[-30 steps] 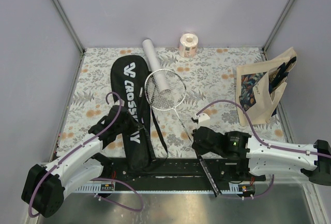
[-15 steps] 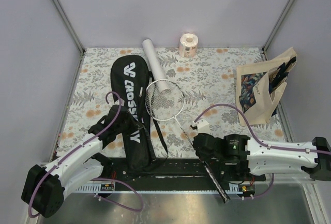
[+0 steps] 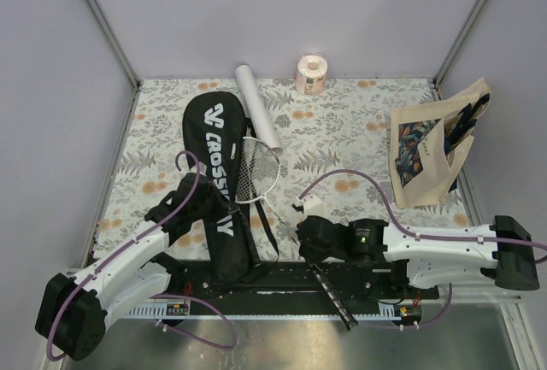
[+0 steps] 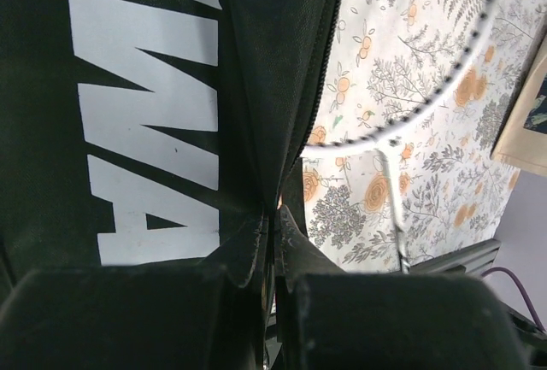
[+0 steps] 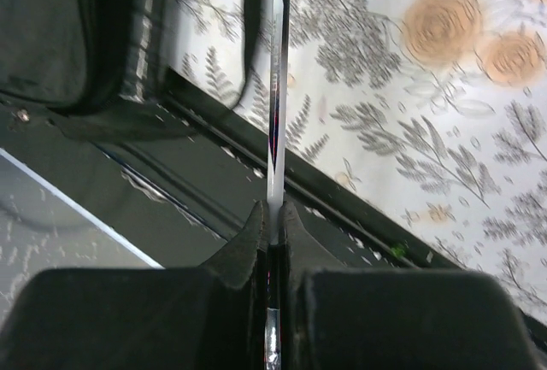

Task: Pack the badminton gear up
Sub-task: Place the racket in the racket bag.

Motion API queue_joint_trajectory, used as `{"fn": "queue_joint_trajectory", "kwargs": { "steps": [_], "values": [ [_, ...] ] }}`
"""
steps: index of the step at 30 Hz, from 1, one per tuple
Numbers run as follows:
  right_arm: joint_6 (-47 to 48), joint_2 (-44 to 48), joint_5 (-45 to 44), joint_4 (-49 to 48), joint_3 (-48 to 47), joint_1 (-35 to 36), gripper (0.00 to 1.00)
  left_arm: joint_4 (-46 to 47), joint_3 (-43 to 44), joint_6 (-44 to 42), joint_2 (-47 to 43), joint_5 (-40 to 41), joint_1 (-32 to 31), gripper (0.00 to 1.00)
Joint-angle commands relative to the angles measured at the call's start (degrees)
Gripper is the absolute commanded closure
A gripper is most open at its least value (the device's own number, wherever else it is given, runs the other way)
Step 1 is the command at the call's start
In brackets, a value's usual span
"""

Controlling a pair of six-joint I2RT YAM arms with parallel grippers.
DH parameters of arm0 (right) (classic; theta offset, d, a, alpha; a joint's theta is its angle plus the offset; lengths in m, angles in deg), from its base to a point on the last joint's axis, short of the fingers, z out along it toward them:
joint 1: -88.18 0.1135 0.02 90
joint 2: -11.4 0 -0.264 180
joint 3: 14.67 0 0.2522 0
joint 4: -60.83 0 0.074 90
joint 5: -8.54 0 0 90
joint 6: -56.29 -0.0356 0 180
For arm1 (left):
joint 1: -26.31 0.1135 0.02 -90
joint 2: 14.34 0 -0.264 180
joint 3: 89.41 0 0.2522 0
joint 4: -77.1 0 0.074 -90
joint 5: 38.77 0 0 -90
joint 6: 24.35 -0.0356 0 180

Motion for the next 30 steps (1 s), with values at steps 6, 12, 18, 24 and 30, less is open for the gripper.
{"fn": "queue_joint_trajectory", "kwargs": {
  "steps": [6, 12, 18, 24, 30],
  "values": [
    [6.91, -15.33, -5.94, -20.65, -10.96, 0.06, 1.00, 3.93, 0.78, 0.99, -3.04, -4.25, -0.14, 1.00],
    [5.34, -26.84, -7.25, -27.60, -17.91, -3.98, 1.00, 4.63, -1.15, 3.01, -3.83, -6.01, -0.14, 1.00],
    [1.21, -33.35, -12.44, -32.26, -22.13, -7.24, 1.00, 4.72, -2.47, 5.12, -5.94, -6.28, -0.14, 1.00],
    [-1.07, -38.81, -16.04, -37.53, -24.95, -9.61, 1.00, 4.63, -3.88, 6.96, -7.96, -6.28, -0.05, 1.00],
    [-3.19, -43.20, -18.68, -42.01, -26.18, -12.60, 1.00, 6.83, -6.42, 11.00, -9.46, -8.47, -0.14, 1.00]
  ]
}}
